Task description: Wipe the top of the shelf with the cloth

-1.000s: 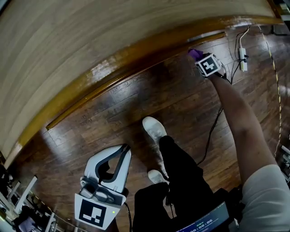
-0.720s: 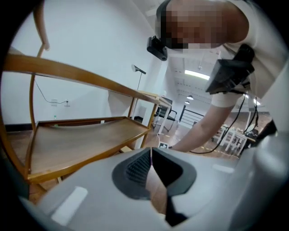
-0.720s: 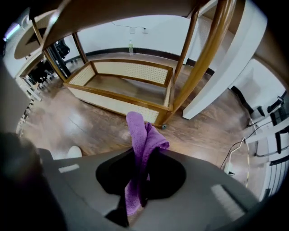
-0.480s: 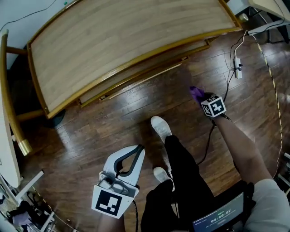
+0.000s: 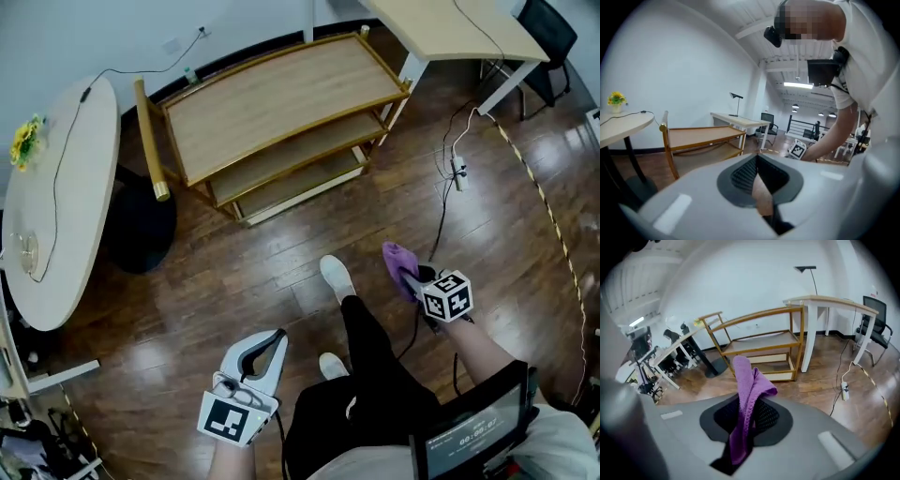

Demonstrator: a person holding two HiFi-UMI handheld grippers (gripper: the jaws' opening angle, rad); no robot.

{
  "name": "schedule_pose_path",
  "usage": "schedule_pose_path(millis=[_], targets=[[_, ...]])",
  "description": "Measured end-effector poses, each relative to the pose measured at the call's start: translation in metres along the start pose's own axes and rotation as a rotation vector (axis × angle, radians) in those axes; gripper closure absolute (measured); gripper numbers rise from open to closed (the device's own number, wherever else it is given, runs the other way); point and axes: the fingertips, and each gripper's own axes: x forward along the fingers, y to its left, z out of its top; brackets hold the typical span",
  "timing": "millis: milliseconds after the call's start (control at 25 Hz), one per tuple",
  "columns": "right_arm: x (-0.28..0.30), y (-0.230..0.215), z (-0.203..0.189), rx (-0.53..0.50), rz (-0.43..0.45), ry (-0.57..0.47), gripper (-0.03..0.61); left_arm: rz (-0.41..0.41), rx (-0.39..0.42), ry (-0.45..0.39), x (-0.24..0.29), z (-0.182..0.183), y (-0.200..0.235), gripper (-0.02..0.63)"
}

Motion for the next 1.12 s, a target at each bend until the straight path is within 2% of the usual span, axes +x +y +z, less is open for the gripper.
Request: schedule_pose_path(millis=[160, 280, 360, 480, 640, 760, 880, 1120], targets=[[-0.106, 0.074, 0.014, 0.0, 0.058, -0.122, 0.528, -0.013, -0.032, 0.001, -0.048, 0.009, -0.054, 0.592], [-0.176, 0.107, 0.023, -0.016, 0.066, -0.183, 0.528, -0.025, 0.001, -0.002, -0.071, 0.028, -0.089, 0.592], [-0.212, 0.123, 0.033, -0.005, 0.07, -0.23, 0.528, -0.023, 0.005, -0.031, -0.086, 0.048, -0.104, 0.592], [-0.256, 0.152, 0.044, 0.004, 0.111, -0.28, 0.528, -0.005, -0.048, -0.073, -0.109, 0.067, -0.13, 0.592], [-0.308, 0.178, 0.057, -0.04, 0.191, -0.355, 0.528, 0.019, -0.067, -0.059, -0.119, 0.075, -0.173, 0.592], [-0.357, 0.185, 0.066, -0.114, 0.256, -0.422, 0.528, 0.033, -0.055, -0.08, -0.121, 0.089, -0.212, 0.592], [-0.397, 0.171, 0.059, -0.193, 0.266, -0.494, 0.528, 0.056, -0.014, -0.097, -0.117, 0.104, -0.251, 0.592], [-0.482, 0.126, 0.039, -0.192, 0.242, -0.582, 0.528, 0.04, 0.025, -0.126, -0.093, 0.132, -0.337, 0.592]])
